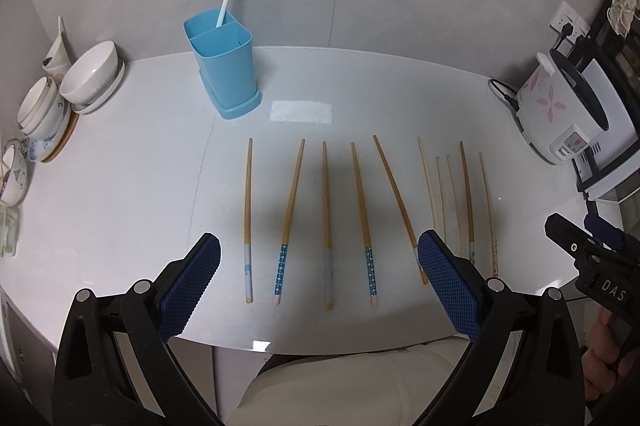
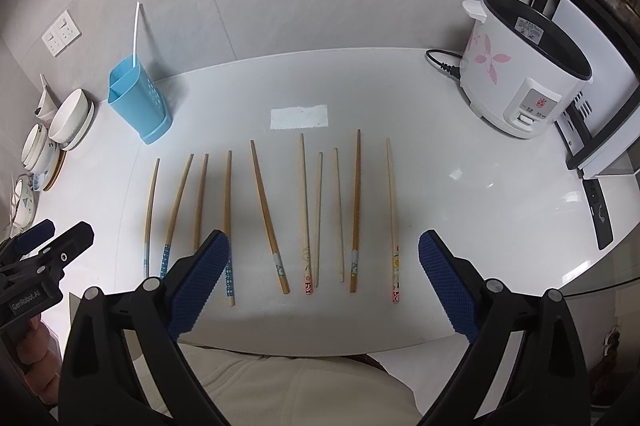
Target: Organize utensils
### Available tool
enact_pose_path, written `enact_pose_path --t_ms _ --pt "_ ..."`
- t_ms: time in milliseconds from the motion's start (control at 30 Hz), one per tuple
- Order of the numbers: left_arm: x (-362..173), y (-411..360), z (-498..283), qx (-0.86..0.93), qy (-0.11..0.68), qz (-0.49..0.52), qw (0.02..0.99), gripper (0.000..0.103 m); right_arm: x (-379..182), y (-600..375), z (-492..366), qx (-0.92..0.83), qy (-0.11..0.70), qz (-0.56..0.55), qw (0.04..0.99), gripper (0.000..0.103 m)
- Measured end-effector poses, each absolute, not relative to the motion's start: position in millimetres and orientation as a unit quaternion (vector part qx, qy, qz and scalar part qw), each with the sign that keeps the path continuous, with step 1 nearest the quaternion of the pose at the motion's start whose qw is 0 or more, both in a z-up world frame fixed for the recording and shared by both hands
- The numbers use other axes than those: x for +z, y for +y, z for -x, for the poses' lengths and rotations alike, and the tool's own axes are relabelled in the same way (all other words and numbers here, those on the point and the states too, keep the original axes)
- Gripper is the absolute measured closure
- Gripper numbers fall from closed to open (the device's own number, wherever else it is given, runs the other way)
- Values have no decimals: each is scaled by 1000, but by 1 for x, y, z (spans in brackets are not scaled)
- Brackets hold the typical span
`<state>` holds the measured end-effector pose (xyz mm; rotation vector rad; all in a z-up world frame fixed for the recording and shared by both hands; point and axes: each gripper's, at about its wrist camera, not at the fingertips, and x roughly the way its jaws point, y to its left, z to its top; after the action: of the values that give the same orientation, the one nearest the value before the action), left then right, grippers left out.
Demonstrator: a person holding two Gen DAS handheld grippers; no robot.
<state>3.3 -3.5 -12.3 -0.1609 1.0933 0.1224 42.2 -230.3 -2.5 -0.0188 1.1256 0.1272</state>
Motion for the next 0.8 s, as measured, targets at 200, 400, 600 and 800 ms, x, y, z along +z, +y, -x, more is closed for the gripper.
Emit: enact_pose_path --t_ms 200,400,600,800 --pt "-13 2 -4 57 521 77 848 6 -4 -230 -44 59 537 7 842 11" --pt "-13 -3 -4 57 518 73 850 6 -4 -231 -45 58 536 8 842 11" --pt "-12 -4 -5 57 518 72 850 6 -5 -231 -46 57 538 10 841 11" --pt "-14 7 -16 54 516 75 852 7 -12 -230 -60 69 543 15 837 11"
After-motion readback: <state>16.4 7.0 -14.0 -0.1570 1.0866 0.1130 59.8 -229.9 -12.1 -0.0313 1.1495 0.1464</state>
